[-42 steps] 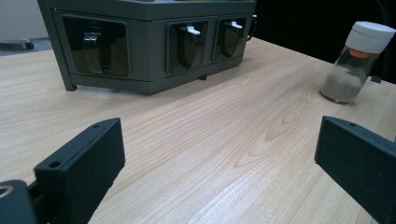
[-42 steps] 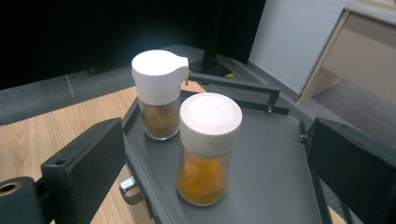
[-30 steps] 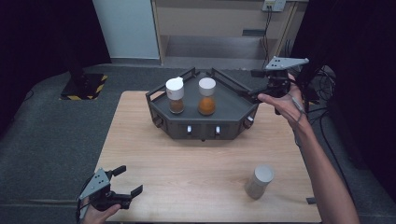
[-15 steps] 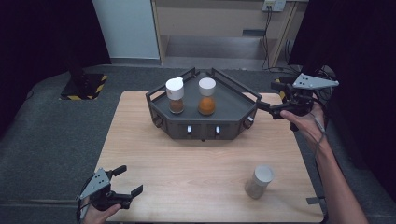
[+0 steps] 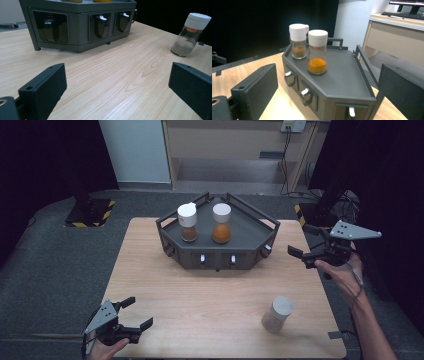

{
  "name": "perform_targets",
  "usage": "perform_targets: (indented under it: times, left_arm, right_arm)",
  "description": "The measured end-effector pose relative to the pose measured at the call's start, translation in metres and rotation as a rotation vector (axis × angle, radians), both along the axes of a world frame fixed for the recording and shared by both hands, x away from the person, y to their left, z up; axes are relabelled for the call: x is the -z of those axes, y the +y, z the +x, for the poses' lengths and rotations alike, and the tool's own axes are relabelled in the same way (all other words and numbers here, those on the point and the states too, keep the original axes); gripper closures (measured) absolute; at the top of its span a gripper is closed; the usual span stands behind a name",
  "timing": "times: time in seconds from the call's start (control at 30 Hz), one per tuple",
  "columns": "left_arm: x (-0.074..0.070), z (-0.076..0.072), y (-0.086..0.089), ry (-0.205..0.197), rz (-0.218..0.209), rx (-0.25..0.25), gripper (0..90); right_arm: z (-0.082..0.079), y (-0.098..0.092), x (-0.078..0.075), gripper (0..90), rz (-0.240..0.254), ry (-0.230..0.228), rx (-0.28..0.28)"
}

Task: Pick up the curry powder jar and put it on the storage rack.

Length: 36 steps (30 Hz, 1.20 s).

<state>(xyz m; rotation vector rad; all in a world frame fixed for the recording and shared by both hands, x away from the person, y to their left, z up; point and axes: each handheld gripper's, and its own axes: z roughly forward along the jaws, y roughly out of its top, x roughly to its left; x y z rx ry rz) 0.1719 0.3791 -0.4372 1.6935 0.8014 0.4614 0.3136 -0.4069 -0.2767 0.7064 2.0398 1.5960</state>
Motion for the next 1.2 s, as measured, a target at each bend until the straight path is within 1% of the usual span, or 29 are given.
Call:
perform_targets:
  times: [0.03,0.07,0.1,0.17,0.2,0.27,0.3,0.33,0.37,0.4,0.43,0.53,0.63,0.67,0.7,0.73,0.8,0.83,0.87,0.93,1.0,1.07,1.2]
  left_arm:
    - [0.000,0.000,0.000,0.000,0.000,0.000,0.8]
    - [0.000,0.000,0.000,0.000,0.000,0.000,0.8]
    - [0.000,0.000,0.000,0.000,0.000,0.000,0.9]
    - [0.000,0.000,0.000,-0.001,0.001,0.000,0.9]
    - [0.000,0.000,0.000,-0.001,0.001,0.000,0.9]
    - [0.000,0.000,0.000,-0.001,0.000,0.000,0.8]
    - [0.000,0.000,0.000,-0.002,0.000,0.000,0.8]
    - [0.000,-0.001,0.000,-0.002,0.002,0.000,0.8]
    - [0.000,-0.001,0.000,-0.003,0.001,-0.001,0.8]
    - [0.000,-0.001,0.000,-0.004,0.000,-0.002,0.9]
    - [0.000,-0.002,0.000,-0.005,0.000,-0.004,0.9]
    - [0.000,-0.002,0.001,-0.006,-0.001,-0.009,0.9]
    - [0.000,-0.002,0.001,-0.005,0.000,-0.010,0.9]
    - [0.000,-0.002,0.001,-0.005,0.000,-0.010,0.9]
    - [0.000,-0.001,0.000,-0.005,0.001,-0.010,0.9]
    - [0.000,-0.002,0.000,-0.005,0.002,-0.010,0.9]
    - [0.000,-0.002,-0.001,-0.007,0.003,-0.011,0.9]
    - [0.000,-0.002,-0.001,-0.007,0.004,-0.011,0.8]
    - [0.000,-0.002,-0.001,-0.007,0.003,-0.012,0.8]
    - [0.000,-0.002,-0.001,-0.006,0.003,-0.013,0.9]
    - [0.000,-0.002,-0.001,-0.009,0.001,-0.017,0.9]
    - [0.001,-0.003,0.000,-0.012,-0.002,-0.019,0.9]
    - [0.001,-0.004,-0.001,-0.018,-0.002,-0.027,0.9]
  right_arm:
    - [-0.005,-0.001,0.002,3.4,-0.004,-0.005,0.006]
    - [-0.005,-0.001,0.002,3.4,-0.004,-0.005,0.006]
    - [-0.013,-0.004,0.007,3.4,0.003,-0.010,0.012]
    - [-0.022,-0.006,0.014,3.4,0.013,-0.025,0.021]
    - [-0.022,-0.006,0.014,3.4,0.013,-0.025,0.021]
    - [-0.038,-0.009,0.025,3.6,0.007,-0.039,0.042]
    - [-0.038,-0.009,0.025,3.6,0.007,-0.039,0.042]
    - [-0.045,-0.012,0.031,3.6,0.013,-0.035,0.045]
    - [-0.045,-0.012,0.031,3.6,0.013,-0.035,0.045]
    - [-0.048,-0.014,0.035,3.6,0.016,-0.032,0.048]
    - [-0.055,-0.018,0.040,3.6,0.023,-0.030,0.056]
    - [-0.069,-0.023,0.048,3.6,0.032,-0.034,0.067]
    - [-0.082,-0.027,0.053,3.6,0.036,-0.043,0.080]
    - [-0.082,-0.027,0.053,3.6,0.036,-0.043,0.080]
    - [-0.092,-0.028,0.057,3.6,0.039,-0.041,0.090]
    - [-0.092,-0.028,0.057,3.6,0.039,-0.041,0.090]
    - [-0.101,-0.030,0.063,3.6,0.042,-0.037,0.101]
    - [-0.107,-0.031,0.068,3.6,0.045,-0.033,0.108]
    - [-0.107,-0.031,0.068,3.6,0.045,-0.033,0.108]
    - [-0.112,-0.033,0.077,3.5,0.050,-0.014,0.109]
    - [-0.115,-0.033,0.081,3.2,0.050,-0.008,0.110]
    - [-0.118,-0.032,0.087,2.5,0.066,0.004,0.112]
    - [-0.123,-0.030,0.099,2.3,0.069,0.019,0.117]
